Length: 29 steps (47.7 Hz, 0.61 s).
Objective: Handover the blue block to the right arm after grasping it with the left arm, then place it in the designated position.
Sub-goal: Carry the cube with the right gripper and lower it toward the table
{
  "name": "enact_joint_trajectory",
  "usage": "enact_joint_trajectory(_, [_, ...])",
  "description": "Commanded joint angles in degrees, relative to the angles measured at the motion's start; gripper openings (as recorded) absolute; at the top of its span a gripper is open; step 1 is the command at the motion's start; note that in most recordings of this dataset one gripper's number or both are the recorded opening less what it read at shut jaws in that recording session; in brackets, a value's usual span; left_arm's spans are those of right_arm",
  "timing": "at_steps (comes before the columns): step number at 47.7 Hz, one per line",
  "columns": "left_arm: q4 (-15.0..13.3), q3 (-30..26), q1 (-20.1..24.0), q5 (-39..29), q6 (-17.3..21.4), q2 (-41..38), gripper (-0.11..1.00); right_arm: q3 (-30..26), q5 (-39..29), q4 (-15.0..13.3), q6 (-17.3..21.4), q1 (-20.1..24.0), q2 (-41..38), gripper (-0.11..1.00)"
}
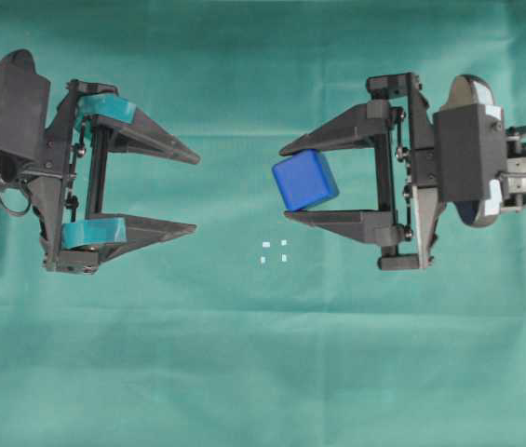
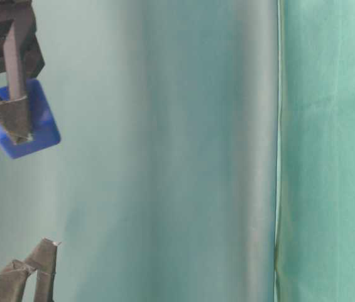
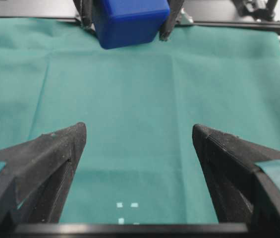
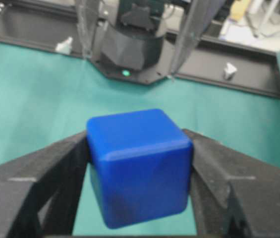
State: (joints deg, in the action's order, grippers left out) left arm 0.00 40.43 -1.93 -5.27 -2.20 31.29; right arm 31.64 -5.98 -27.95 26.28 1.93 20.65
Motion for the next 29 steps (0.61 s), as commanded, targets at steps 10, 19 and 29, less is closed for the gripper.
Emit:
enact_joint_trajectory(10, [-0.09,-1.41,0.18,0.35,0.0,0.18,1.0,-1.49,-6.59,3.25,0.53,0.0,0.88,0.6])
enact_joint_trajectory(19, [-0.09,-1.49,0.09,0.35,0.0,0.0,1.0,-1.58,-11.87,5.45,1.14,0.0,0.7,0.59])
enact_joint_trajectory(29, [-0.09,-1.49,0.09,0.35,0.0,0.0,1.0,-1.58,-15.47,6.42,1.67,0.18,0.7,0.59])
